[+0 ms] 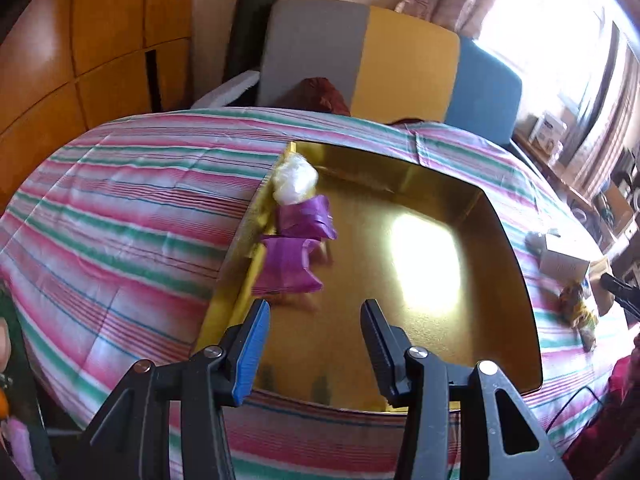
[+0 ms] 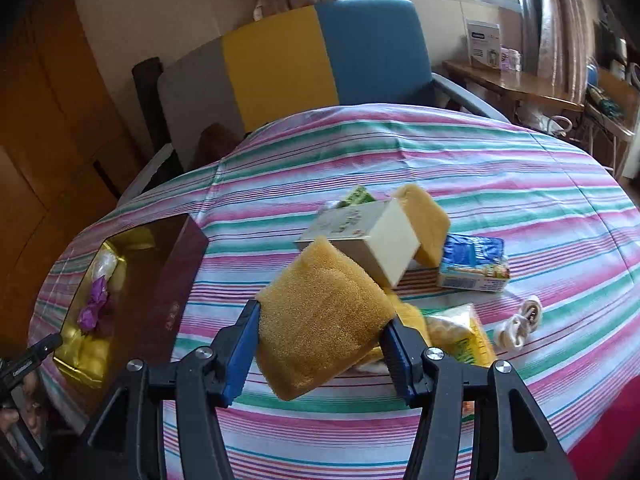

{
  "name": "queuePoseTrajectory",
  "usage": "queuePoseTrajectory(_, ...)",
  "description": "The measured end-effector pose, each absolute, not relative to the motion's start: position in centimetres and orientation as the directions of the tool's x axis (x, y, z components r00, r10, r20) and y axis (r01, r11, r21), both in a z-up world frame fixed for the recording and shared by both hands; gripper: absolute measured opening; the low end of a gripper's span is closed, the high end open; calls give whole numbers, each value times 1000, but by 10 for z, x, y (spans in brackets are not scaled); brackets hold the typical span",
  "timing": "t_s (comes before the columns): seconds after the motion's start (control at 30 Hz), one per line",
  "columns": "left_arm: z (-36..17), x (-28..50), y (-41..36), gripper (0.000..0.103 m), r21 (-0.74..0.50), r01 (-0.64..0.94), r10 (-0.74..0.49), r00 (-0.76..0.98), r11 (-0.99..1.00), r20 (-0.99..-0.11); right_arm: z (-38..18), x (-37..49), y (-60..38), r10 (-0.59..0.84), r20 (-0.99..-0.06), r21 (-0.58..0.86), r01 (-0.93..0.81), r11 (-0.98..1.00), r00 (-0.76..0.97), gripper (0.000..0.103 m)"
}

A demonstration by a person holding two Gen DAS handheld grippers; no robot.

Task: Organize objects
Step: 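Carry the yellow sponge into the gold tray and open the right tool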

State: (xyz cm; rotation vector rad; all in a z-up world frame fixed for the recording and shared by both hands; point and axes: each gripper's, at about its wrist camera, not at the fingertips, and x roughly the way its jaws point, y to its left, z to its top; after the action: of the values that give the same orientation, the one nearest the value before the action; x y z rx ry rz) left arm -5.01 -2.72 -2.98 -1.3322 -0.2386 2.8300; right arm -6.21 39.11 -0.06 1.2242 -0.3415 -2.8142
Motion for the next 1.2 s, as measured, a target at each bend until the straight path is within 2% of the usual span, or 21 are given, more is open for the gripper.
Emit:
queuePoseTrajectory(0.3,-19,-33,-77,48,-165,195,-5,-659,-967,-752,20,-77,237,-408,-688,287,291,-913,-600,58)
queuePoseTrajectory(0.53,-17,-24,-95,48,-176,231,-24,-667,-957,-744,-24,-109,109,-518,-755,356,412,-839,-403,58)
queuePoseTrajectory(0.7,-17,-18,-99,48,-201,236,-9,-670,-951,-742,-63,-121,50,-599,-748,439,464,-770,-286,66)
queuePoseTrajectory(0.87,-20,-18,-98,48,-220,223,16,-667,-950,-745,-87,-119,44,-642,-726,494,464,-736,-246,72)
queuePoseTrajectory(1.2,-19,-17,-75,48,-227,169,62,-658,-959,-751,-99,-118,87,-688,-680,551,442,-708,-254,74)
